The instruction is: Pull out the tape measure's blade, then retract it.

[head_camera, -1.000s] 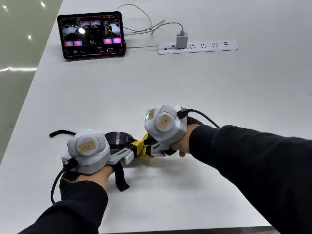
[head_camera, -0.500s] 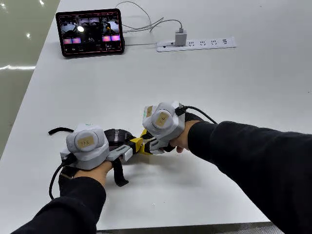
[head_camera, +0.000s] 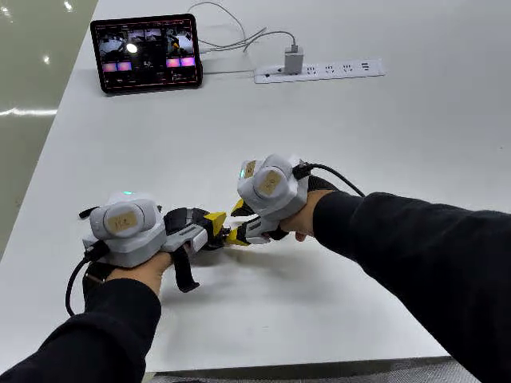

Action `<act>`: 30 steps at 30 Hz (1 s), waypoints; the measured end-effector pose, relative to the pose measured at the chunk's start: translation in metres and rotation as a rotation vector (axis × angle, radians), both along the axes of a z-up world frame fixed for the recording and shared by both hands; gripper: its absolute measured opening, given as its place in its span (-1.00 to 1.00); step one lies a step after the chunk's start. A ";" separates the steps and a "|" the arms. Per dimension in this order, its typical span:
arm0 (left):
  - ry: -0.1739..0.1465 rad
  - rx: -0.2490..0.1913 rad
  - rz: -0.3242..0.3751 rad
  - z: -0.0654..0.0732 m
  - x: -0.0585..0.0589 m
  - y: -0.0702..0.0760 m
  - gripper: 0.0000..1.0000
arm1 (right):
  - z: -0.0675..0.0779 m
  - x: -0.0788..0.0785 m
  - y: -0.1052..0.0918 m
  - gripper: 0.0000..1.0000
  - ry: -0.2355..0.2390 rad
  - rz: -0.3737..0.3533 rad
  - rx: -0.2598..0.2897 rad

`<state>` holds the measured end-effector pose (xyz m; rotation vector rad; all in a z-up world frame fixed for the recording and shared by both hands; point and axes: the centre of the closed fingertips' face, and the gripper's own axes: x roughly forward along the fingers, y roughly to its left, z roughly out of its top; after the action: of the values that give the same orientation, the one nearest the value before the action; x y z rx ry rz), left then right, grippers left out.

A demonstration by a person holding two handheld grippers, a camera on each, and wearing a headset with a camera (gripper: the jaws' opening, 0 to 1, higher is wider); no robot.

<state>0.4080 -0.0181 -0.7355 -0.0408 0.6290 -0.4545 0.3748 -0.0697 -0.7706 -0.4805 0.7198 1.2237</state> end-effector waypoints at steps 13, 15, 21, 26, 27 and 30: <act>-0.002 -0.016 -0.014 0.004 -0.004 0.011 0.73 | 0.003 -0.006 -0.022 -0.40 0.023 -0.072 0.014; 0.004 -0.018 -0.014 0.004 -0.003 0.014 0.80 | 0.004 -0.006 -0.026 -0.38 0.023 -0.083 0.016; 0.010 -0.025 -0.080 0.004 -0.006 0.011 0.99 | 0.013 -0.005 -0.039 -0.31 0.021 -0.132 0.037; 0.031 -0.021 -0.134 0.002 -0.011 0.009 0.99 | 0.014 -0.009 -0.052 -0.18 0.037 -0.171 0.047; 0.026 -0.017 -0.145 0.002 -0.012 0.009 0.99 | 0.014 -0.010 -0.054 -0.17 0.037 -0.176 0.048; 0.025 0.021 -0.186 -0.001 -0.015 0.011 0.99 | 0.013 -0.013 -0.063 -0.15 0.036 -0.190 0.051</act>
<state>0.3931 -0.0071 -0.7366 0.0328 0.6651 -0.6278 0.3614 -0.1324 -0.7575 -0.3407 0.7461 1.0714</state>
